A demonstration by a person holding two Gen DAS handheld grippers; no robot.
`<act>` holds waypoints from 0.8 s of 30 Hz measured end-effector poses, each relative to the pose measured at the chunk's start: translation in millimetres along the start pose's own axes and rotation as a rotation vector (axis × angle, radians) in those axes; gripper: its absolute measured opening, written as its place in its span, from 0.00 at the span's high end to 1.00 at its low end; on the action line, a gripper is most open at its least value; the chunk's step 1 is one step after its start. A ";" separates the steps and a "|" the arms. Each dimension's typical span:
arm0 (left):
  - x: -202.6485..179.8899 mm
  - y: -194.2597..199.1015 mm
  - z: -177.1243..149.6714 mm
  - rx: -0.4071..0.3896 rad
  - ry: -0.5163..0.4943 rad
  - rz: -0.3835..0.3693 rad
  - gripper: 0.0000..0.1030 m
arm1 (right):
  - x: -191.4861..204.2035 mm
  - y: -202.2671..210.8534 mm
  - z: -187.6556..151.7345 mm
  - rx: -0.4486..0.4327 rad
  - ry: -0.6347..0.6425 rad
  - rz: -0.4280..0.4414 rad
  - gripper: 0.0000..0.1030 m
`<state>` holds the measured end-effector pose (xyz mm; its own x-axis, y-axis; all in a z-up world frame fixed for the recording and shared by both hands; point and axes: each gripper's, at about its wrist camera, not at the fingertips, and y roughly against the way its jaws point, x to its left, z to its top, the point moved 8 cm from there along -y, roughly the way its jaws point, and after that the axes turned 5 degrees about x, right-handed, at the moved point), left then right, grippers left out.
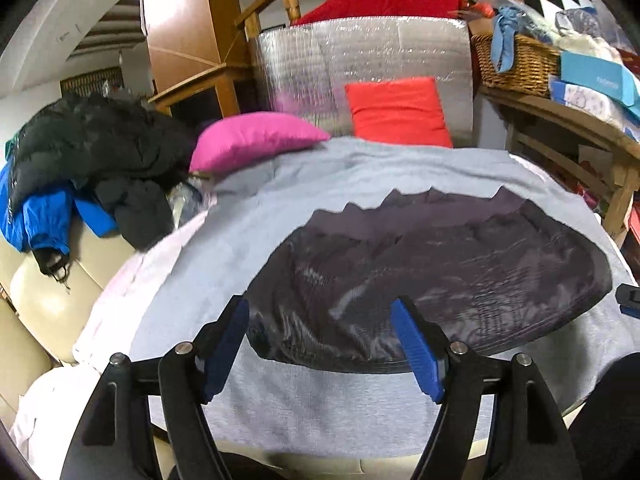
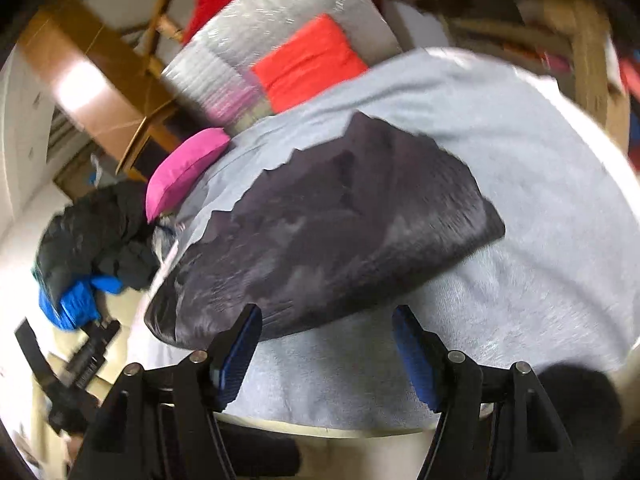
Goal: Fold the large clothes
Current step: 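Release the jacket and lift both tools away from the bundle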
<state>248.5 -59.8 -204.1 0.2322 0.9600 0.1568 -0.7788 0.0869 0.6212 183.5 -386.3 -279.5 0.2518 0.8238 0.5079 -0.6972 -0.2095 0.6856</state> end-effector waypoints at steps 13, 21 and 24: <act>1.8 80.5 16.6 -0.140 -0.019 0.056 0.04 | 87.7 79.7 -3.7 -0.249 0.345 -0.298 0.31; 9.8 126.2 20.0 -0.184 -0.011 0.068 0.03 | 112.9 117.8 -11.1 -0.311 0.362 -0.343 0.31; 11.1 139.9 19.7 -0.199 -0.009 0.057 0.01 | 123.1 127.6 -14.9 -0.324 0.361 -0.344 0.31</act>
<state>153.6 -42.3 -100.3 0.1895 0.9624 0.1948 -0.8905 0.0849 0.4470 115.5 -303.8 -137.3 0.2949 0.9548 0.0368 -0.7996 0.2255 0.5566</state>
